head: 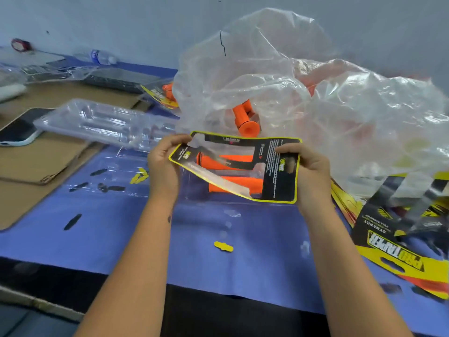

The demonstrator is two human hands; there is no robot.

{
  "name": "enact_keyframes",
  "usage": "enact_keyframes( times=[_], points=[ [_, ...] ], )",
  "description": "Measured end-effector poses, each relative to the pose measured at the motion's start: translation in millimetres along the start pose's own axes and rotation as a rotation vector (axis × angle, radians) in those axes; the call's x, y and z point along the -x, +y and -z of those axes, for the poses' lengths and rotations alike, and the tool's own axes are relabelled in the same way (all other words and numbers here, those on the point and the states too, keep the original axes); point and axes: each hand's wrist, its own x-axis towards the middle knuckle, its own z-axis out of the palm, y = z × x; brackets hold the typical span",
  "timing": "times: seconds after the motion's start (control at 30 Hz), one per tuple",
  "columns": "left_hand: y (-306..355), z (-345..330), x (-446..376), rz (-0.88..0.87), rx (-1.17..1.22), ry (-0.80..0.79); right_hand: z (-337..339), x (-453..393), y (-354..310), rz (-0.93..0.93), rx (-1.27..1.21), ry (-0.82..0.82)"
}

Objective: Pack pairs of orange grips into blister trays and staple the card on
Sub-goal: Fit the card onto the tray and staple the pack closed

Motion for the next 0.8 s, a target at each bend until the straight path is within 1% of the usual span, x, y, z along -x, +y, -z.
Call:
enact_keyframes(
  times=[0.1,0.17,0.23,0.37,0.43,0.47,0.5,0.53,0.63,0.67,0.73,0.8],
  points=[
    [-3.6,7.8,-1.5,0.129,-0.083,0.067,3.8,4.9,12.2,0.015,0.028,0.005],
    [-5.8,9.9,-0.9,0.182,-0.119,0.095,4.6,8.3,14.8,0.009,-0.056,0.015],
    [-8.8,10.4,0.3,0.13,-0.242,0.099,6.4,9.9,14.3,-0.032,-0.195,0.01],
    [-18.6,13.8,3.4,-0.014,-0.617,0.035,12.5,14.9,12.1,-0.13,-0.453,0.034],
    [-22.1,14.4,5.3,-0.061,-0.725,0.005,14.7,14.6,8.9,-0.178,-0.531,0.019],
    [-23.1,13.9,6.4,-0.091,-0.764,-0.013,15.4,14.1,8.0,-0.182,-0.527,-0.001],
    [-23.6,13.5,7.4,-0.114,-0.794,-0.028,15.9,13.7,7.7,-0.169,-0.474,-0.007],
    [-23.9,13.2,8.0,-0.134,-0.814,-0.033,16.5,13.7,7.1,-0.137,-0.36,0.002],
    [-23.6,13.6,8.1,-0.136,-0.844,0.005,20.8,14.8,15.7,0.047,0.147,0.068],
    [-23.1,13.7,7.9,-0.121,-0.847,0.019,21.2,14.8,19.4,0.108,0.279,0.086],
    [-21.8,13.0,8.7,-0.109,-0.872,0.026,20.1,14.4,25.3,0.209,0.463,0.131],
    [-21.4,11.1,10.2,-0.135,-0.931,0.019,19.9,13.3,29.6,0.261,0.632,0.185]
  ],
)
